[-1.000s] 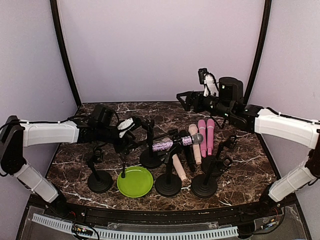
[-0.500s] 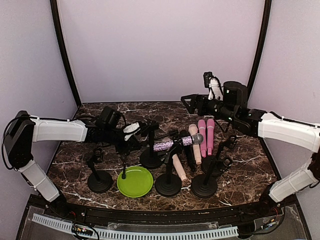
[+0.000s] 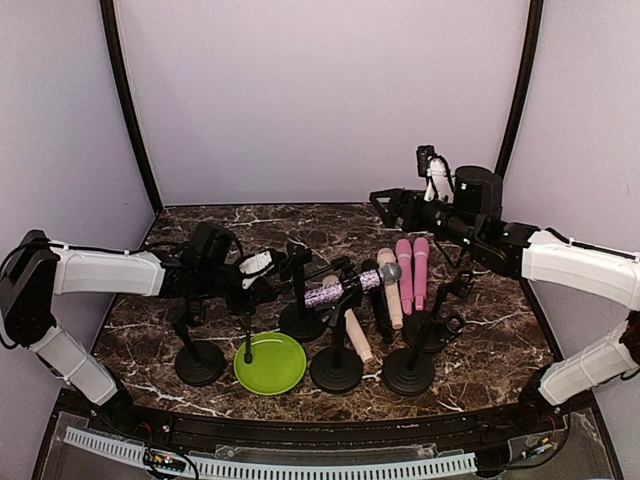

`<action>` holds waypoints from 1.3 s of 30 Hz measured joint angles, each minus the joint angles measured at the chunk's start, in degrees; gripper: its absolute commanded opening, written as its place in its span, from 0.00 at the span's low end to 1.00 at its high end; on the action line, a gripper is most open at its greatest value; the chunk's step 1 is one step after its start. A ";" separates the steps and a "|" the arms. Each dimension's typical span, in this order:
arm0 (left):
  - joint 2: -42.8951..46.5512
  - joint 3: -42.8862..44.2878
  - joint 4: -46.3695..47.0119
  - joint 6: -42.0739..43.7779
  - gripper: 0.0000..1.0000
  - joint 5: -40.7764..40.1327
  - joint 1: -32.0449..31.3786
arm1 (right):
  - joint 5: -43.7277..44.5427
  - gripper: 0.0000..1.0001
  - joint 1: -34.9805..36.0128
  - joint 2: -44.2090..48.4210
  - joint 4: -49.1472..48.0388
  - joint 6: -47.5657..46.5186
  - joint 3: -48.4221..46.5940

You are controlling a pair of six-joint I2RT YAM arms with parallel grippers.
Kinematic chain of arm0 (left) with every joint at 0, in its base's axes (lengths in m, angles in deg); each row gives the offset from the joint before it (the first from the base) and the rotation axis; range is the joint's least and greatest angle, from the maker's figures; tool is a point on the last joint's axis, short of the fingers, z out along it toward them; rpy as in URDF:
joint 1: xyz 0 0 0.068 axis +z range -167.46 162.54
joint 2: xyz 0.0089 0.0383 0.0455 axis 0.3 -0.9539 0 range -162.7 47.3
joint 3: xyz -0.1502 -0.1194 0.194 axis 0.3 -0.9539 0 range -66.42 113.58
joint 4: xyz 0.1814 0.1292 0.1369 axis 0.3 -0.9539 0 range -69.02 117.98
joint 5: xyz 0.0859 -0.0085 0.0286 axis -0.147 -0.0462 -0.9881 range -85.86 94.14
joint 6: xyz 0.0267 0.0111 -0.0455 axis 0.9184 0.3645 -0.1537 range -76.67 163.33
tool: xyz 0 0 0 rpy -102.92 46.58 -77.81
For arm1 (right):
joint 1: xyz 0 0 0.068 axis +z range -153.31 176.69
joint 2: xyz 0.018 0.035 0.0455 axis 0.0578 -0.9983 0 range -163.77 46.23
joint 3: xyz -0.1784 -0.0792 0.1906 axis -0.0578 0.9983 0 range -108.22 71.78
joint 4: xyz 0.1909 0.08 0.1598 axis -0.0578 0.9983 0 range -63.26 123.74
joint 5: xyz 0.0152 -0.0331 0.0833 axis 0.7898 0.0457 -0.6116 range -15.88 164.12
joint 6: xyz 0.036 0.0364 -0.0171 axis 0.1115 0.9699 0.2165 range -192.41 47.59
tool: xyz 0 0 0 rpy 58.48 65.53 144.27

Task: Remove the microphone from the stand
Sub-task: Pick up the microphone stand with the microphone from the center of the board.

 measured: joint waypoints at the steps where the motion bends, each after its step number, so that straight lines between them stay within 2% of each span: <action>1: 0.96 -1.07 0.79 -0.02 0.00 -0.44 -0.02 | 0.00 0.93 0.00 0.07 -0.04 0.04 0.02; 11: 7.96 -7.91 7.28 -2.19 0.00 -4.85 -0.15 | -0.07 0.96 -0.04 0.61 -2.05 2.03 0.20; 20: 11.34 -10.14 13.31 -7.21 0.00 -5.99 0.90 | 0.15 0.99 -1.38 -3.89 -2.01 9.49 -0.90; 32: 16.68 -12.39 20.15 -11.32 0.00 -4.46 1.18 | -10.51 0.99 -5.79 -14.62 -3.91 19.06 -6.14; 34: 16.90 -12.81 20.90 -11.47 0.00 -4.07 1.18 | -12.52 0.96 -5.86 -16.11 -4.81 19.58 -7.74; 39: 16.90 -13.81 21.88 -11.89 0.00 -3.65 1.20 | -17.22 0.71 -5.95 -19.37 -6.62 20.11 -11.56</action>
